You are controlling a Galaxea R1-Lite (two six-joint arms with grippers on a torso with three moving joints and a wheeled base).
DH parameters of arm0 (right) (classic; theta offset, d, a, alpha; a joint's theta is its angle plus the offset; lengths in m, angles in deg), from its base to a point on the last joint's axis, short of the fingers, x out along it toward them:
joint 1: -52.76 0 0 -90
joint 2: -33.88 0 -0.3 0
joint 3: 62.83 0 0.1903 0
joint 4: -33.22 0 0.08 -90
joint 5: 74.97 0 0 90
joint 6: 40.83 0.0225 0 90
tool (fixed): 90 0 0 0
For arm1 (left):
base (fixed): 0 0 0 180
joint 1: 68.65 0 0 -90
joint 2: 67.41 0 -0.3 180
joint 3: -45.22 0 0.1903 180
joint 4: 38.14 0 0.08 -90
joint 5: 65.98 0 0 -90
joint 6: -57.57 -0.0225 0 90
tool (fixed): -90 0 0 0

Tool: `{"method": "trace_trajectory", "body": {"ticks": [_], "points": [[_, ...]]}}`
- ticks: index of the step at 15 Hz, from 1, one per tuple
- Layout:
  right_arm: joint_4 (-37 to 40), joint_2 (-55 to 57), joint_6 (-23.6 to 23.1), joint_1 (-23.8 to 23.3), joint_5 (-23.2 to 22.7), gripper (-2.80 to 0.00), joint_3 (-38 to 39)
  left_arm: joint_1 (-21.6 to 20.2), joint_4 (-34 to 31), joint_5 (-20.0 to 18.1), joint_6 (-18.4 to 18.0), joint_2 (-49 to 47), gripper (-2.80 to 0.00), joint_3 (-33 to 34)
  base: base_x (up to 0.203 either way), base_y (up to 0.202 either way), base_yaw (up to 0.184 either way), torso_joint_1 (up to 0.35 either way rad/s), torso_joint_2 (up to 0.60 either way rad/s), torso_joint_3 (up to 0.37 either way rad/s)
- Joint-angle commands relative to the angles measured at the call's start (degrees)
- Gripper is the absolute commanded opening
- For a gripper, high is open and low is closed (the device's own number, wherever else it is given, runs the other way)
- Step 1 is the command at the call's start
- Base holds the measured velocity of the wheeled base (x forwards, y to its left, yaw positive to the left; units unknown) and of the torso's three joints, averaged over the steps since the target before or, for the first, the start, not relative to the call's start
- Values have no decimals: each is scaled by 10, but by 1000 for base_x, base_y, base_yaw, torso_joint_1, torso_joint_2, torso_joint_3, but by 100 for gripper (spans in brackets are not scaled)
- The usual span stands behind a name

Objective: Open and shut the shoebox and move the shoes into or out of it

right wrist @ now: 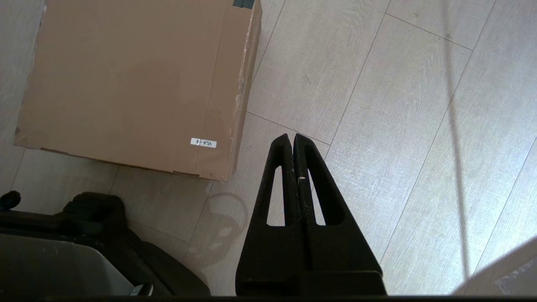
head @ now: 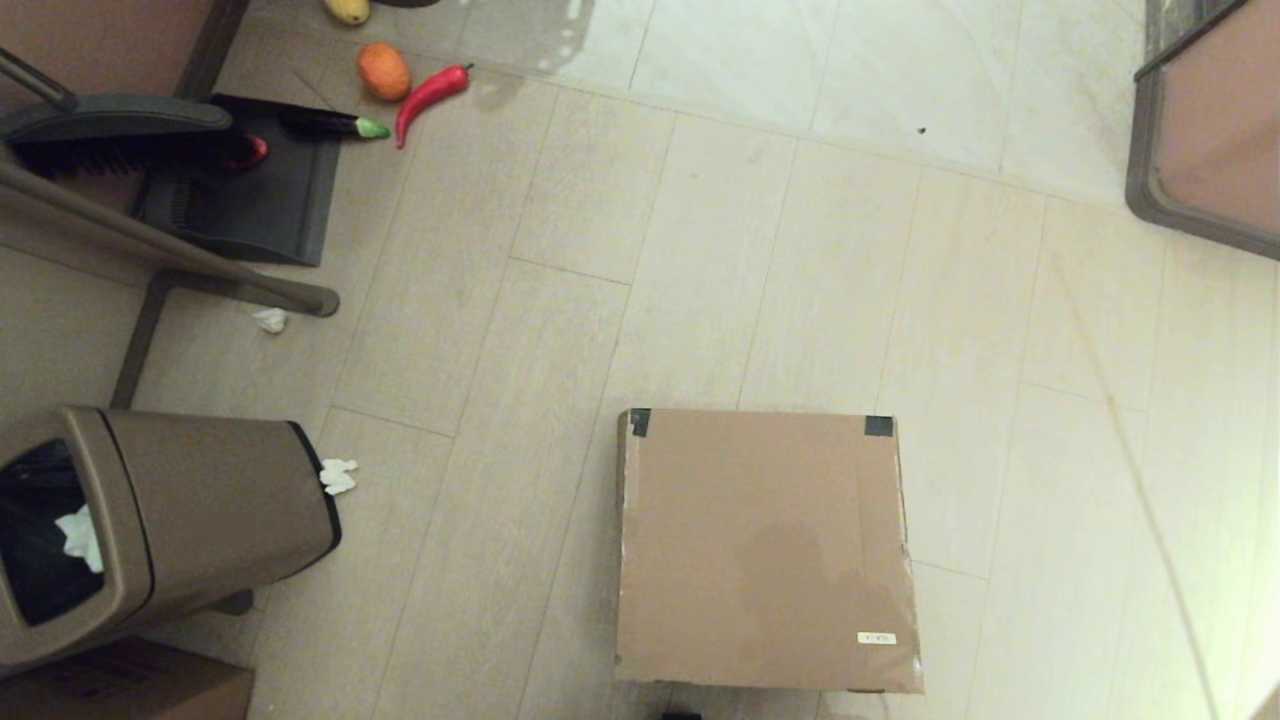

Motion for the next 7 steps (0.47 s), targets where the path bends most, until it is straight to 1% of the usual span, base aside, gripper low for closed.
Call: {"method": "trace_trajectory", "body": {"ticks": [1,7], "points": [[1,0,1,0,1,-280,0,0,0,0,0,-1,-280,0,0,0,0,0,0,0],[0,0,-4,0,-1,-280,0,0,1,1,0,0,-280,0,0,0,0,0,0,0]]}}
